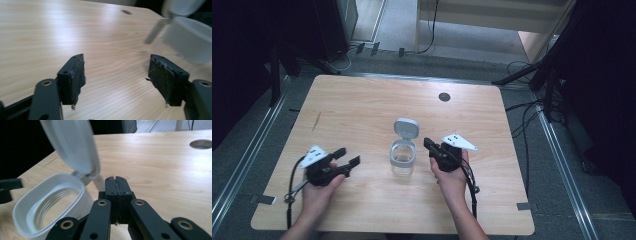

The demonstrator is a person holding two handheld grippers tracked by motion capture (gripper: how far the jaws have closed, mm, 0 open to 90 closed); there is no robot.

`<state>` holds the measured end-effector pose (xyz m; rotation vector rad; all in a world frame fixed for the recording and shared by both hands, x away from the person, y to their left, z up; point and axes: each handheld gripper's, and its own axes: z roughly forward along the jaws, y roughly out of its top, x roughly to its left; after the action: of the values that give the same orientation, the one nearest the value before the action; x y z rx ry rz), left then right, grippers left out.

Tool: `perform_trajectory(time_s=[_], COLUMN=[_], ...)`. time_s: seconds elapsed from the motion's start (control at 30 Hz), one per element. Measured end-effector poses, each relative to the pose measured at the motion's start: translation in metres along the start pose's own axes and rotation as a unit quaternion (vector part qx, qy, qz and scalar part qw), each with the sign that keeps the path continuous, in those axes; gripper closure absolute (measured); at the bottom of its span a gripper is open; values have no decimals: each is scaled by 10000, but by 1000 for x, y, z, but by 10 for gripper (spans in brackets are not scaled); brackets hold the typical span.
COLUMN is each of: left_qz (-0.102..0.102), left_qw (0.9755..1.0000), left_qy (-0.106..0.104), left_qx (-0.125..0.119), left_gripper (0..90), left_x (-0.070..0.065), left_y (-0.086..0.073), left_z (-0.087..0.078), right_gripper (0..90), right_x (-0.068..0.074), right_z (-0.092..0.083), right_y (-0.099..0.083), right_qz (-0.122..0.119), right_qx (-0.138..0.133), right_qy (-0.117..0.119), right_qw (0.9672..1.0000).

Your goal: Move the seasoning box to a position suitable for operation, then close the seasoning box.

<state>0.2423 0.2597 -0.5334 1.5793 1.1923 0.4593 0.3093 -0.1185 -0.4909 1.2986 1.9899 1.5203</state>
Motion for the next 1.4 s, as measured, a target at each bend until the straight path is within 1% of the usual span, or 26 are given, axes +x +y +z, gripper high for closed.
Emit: perform_trajectory(time_s=[0.07,0.1,0.17,0.23,0.27,0.37,0.43,0.5,0.53,0.6,0.63,0.67,0.8,0.87,0.9,0.93,1.0,1.03,1.07,1.13,1.2,1.23,1.27,1.33,1.37,1.4], left_qz=[-137,-157,-104,-62,-85,-307,-329,-339,-329,-322,-300,-264,-119,-73,-76,-79,-94,-96,-101,-100,-85,-76,-71,-63,-66,-69], left_qw=[9995,9991,9976,9962,9955,9961,9962,9960,9961,9960,9959,9959,9959,9960,9960,9961,9963,9962,9962,9962,9961,9960,9959,9959,9959,9959], left_qy=[282,405,684,872,943,812,786,811,811,825,851,863,900,894,887,874,858,860,863,866,877,891,893,901,901,900], left_qx=[-14,-16,10,30,8,-147,-168,-167,-135,-110,-76,-45,31,36,43,46,50,58,69,71,74,83,81,78,78,79], left_gripper=[283,283,283,283,283,283,286,286,286,286,292,295,303,306,306,310,310,311,312,312,312,312,312,312,312,312], left_x=[21,29,45,53,56,61,62,62,62,62,61,61,57,57,56,57,57,57,58,57,57,57,57,56,56,56], left_y=[-5,-8,-14,-19,-21,-23,-23,-23,-23,-22,-22,-22,-22,-23,-23,-23,-23,-23,-22,-22,-22,-22,-22,-23,-23,-23], left_z=[-19,-27,-44,-53,-57,-63,-62,-60,-59,-58,-57,-56,-53,-53,-53,-53,-52,-53,-53,-52,-52,-52,-52,-51,-51,-51], right_gripper=[900,899,899,899,900,900,900,900,900,900,900,900,900,900,900,900,900,900,900,900,900,900,898,859,812,648], right_x=[-2,-4,-8,-10,-13,-16,-19,-19,-19,-19,-19,-19,-12,-7,-7,-1,1,3,8,10,12,12,10,6,3,-3], right_z=[1,1,3,4,7,10,16,19,23,25,29,29,34,33,33,30,29,27,22,19,9,9,6,0,-3,-8], right_y=[3,7,13,20,26,32,41,44,49,51,55,55,64,64,64,63,62,61,57,55,52,52,51,50,49,47], right_qz=[-34,-43,-17,6,-19,5,59,53,19,0,1,1,-102,-151,-151,-245,-273,-303,-351,-369,-437,-437,-449,-435,-390,-374], right_qx=[-10,-22,-36,-43,-68,-81,-77,-72,-38,-51,-58,-58,-115,-144,-144,-109,-109,-104,-85,-88,-143,-143,-186,-242,-265,-353], right_qy=[12,2,9,-9,2,41,139,169,180,177,189,189,432,585,585,735,772,830,948,991,922,922,853,729,664,493], right_qw=[10000,10000,10000,10000,10000,10000,9999,9998,9998,9998,9998,9998,9989,9981,9981,9969,9966,9960,9948,9944,9947,9947,9952,9961,9967,9975])
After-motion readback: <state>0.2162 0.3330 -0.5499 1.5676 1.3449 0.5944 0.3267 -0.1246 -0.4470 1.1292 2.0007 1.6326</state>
